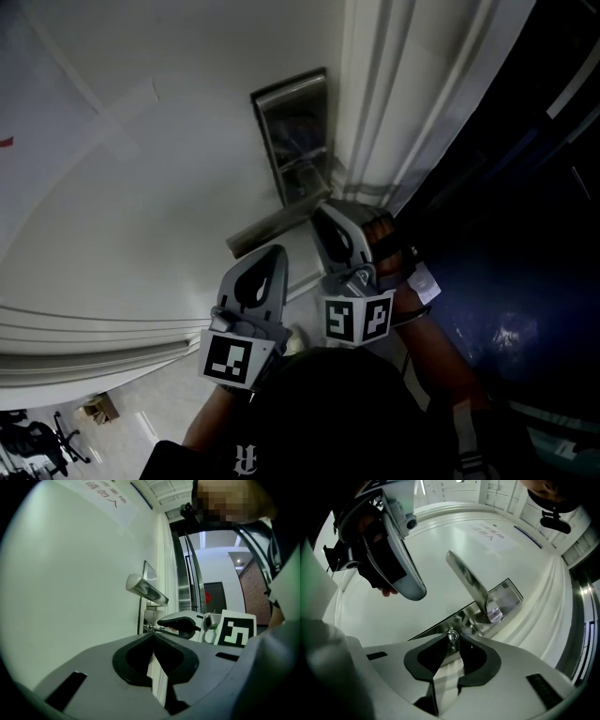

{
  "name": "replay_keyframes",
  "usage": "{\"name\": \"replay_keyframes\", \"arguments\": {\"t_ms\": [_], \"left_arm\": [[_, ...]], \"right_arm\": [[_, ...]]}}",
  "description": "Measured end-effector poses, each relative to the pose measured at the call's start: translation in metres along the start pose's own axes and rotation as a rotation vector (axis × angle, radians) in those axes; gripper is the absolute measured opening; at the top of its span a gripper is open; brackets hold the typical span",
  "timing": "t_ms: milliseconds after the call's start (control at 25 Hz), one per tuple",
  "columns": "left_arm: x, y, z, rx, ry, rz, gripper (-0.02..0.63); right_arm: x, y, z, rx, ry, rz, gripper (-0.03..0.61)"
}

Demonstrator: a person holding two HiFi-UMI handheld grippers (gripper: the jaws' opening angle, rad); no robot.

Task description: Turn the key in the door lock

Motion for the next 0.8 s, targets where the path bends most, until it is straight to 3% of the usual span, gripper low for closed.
{"name": "replay_keyframes", "arguments": {"t_ms": [120, 520, 800], "left_arm": [[-0.0003, -0.001, -0.0018, -0.003, -0.003, 0.002, 0.008], [-0.0002, 0.001, -0.0018, 0.007, -0.001, 0.002, 0.008], [-0.0001, 0.0011, -0.0024, 0.005, 0.0, -0.002, 0.008]], "right_arm": [[-0.001, 0.0028, -0.0001, 0.002, 0.044, -0.024, 0.046], [-0.0006, 0.0027, 0.0012, -0.006, 0.267, -0.028, 0.043], [0.0057, 0.0047, 0.0078, -0.149, 0.712, 0.012, 0.021]]}}
Point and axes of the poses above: the fingertips, and each gripper's own axes: y forward along the fingers, z to its right, x out of its underside, the point moved 6 cm from there along -y, backward along the fingers, and after that the axes turned 9 degrees about -z, right-handed, at the moved point
